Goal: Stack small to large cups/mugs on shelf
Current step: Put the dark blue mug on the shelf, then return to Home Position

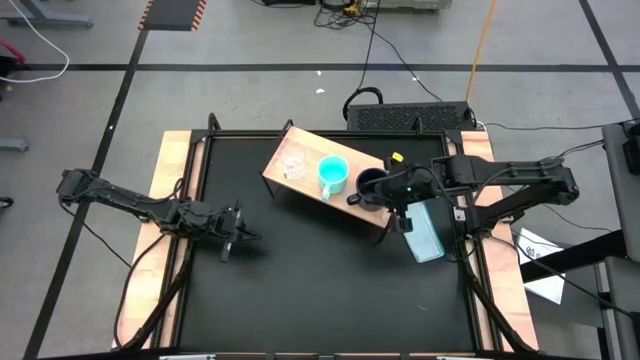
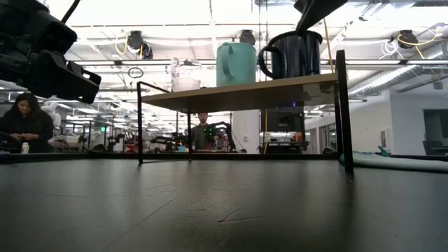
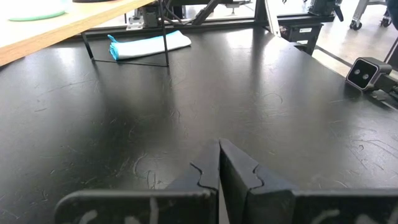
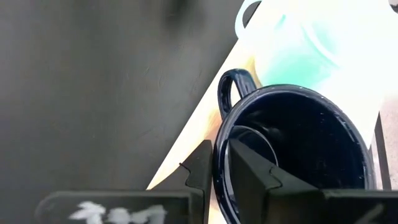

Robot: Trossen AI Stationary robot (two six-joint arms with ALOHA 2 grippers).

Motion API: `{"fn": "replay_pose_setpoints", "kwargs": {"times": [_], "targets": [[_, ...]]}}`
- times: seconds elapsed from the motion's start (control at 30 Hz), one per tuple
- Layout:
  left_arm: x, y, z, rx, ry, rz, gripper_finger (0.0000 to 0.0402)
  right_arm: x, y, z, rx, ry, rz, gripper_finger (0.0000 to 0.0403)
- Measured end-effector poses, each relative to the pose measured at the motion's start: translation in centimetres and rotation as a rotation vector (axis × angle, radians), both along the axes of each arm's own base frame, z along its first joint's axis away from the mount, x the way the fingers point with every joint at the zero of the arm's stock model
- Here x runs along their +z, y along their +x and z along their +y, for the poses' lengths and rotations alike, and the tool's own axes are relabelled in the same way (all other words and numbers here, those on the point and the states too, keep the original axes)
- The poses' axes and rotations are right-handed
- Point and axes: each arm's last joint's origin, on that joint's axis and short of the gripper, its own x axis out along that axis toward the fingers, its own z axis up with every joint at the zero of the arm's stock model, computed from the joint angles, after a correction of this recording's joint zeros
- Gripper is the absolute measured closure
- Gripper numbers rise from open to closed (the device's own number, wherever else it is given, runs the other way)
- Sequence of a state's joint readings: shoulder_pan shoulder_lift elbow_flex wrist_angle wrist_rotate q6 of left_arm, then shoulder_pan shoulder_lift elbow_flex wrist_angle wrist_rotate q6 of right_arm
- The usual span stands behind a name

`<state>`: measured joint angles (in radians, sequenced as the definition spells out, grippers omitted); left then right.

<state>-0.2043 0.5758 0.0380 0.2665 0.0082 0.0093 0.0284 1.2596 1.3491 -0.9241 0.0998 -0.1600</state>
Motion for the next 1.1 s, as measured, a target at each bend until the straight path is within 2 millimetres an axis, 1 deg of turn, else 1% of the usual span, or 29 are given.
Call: {"fn": "replay_pose_setpoints", "kwargs": {"times": [0.43,0.7,0.87,1.1], "targets": [[0.1,0.0,0.0,0.000,-0.001,-0.008,0.0394,1.0,-1.0,0.0,-0.008,0.008,-0.052,0.0357],[0.2,0.0,0.0,-0.001,-0.001,-0.017,0.0394,1.9,-2.1,-0.1,-0.007,0.008,-0.095,0.0357],[0.2,0.0,0.0,-0.003,0.000,-0.018,0.0394,3.2,-4.0,-0.1,-0.014,0.017,-0.166,0.0357],[0.2,0.0,0.0,-0.006,0.007,-0.018,0.0394,5.6,-8.1,-0.2,-0.047,0.058,-0.314,0.0358]]}}
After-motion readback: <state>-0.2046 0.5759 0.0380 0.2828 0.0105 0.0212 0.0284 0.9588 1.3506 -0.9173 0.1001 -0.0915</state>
